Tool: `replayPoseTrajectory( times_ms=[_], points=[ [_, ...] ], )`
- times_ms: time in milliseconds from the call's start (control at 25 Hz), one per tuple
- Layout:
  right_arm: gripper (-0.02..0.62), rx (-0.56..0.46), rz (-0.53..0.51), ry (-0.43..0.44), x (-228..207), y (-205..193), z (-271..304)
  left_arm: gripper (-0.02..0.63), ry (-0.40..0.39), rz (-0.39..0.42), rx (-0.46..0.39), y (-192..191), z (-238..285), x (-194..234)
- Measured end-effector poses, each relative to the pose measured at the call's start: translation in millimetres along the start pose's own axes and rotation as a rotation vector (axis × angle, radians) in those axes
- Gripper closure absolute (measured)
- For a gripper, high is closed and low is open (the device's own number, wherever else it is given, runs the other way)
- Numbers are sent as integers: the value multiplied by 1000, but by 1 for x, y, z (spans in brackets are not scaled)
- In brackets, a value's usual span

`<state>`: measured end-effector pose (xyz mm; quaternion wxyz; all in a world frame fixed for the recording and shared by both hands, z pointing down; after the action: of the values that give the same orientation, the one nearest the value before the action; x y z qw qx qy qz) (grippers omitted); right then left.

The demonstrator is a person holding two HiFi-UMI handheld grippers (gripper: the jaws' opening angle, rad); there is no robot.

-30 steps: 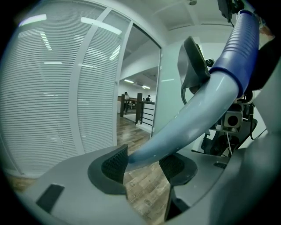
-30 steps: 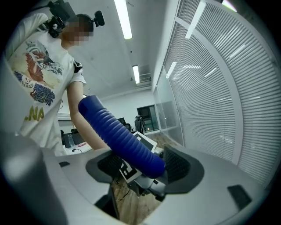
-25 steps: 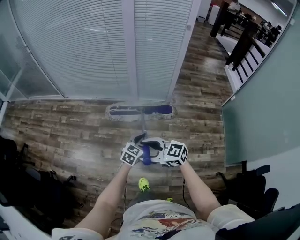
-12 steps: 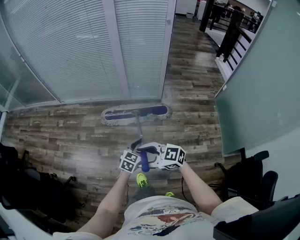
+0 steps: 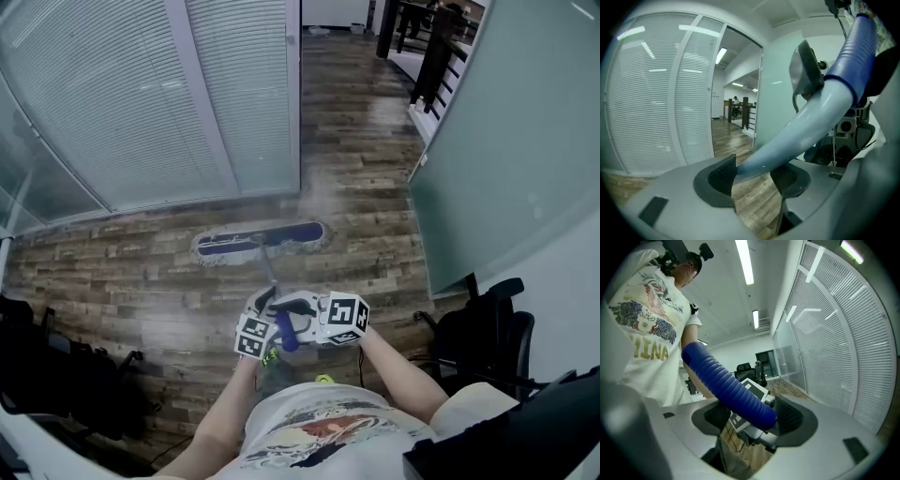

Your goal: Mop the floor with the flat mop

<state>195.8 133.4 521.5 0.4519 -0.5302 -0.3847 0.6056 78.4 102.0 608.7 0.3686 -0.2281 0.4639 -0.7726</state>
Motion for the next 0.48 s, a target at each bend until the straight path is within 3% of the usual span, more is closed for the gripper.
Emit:
replayPoseTrajectory(
  times_ms=[200, 480],
  points=[
    [333, 2, 18, -4, 62, -14, -51, 402, -6, -25, -47, 5, -8, -81],
    [333, 41, 41, -14, 132, -19, -96, 400, -55, -24, -65, 14, -24, -161]
  ],
)
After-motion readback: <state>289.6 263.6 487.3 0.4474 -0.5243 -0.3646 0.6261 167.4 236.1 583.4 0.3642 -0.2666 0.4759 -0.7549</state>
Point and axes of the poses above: the fingertips, and each gripper's own axes: z forward along the fingers, x to its left, y out of its top, the point moved 10 cm from there along -z, backward along the fingers, and after that the axes turned 4 degrees about z, right-handed, at the moved point
